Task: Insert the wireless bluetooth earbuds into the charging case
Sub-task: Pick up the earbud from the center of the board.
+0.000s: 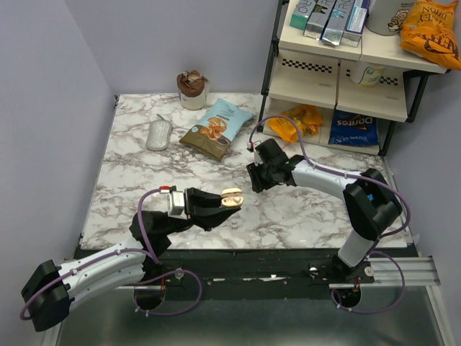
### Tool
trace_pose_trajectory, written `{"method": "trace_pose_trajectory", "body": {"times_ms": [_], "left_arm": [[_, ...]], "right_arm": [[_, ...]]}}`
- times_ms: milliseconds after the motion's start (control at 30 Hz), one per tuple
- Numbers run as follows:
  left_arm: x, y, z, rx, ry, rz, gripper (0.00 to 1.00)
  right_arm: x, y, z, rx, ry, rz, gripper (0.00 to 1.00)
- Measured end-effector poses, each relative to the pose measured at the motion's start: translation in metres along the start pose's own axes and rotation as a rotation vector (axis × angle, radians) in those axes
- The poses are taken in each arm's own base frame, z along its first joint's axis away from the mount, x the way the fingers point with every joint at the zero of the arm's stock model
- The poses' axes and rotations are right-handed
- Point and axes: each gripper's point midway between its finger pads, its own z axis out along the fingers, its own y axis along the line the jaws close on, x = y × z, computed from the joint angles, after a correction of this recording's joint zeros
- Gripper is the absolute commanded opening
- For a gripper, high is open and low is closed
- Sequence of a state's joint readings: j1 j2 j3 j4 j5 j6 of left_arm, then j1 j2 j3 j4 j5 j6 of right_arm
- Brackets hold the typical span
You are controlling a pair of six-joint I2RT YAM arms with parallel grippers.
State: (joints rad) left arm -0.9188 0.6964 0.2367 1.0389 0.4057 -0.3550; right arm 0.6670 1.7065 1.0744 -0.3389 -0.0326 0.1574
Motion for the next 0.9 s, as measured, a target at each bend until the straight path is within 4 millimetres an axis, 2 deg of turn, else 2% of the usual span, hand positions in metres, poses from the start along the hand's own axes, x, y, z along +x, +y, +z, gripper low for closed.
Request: {"method": "trace_pose_trajectory", "body": {"times_ms": [633, 900], "left_arm": [[0.007, -0.002, -0.001, 0.002, 0.030, -0.006, 0.00], [0.008, -0.004, -0.001, 0.008, 0.032, -0.010, 0.00]], "right_arm": [[0.021, -0.005, 0.012, 0.015, 0.069, -0.008, 0.48], [0.029, -0.007, 0.015, 0.025, 0.095, -0.006, 0.36]]}}
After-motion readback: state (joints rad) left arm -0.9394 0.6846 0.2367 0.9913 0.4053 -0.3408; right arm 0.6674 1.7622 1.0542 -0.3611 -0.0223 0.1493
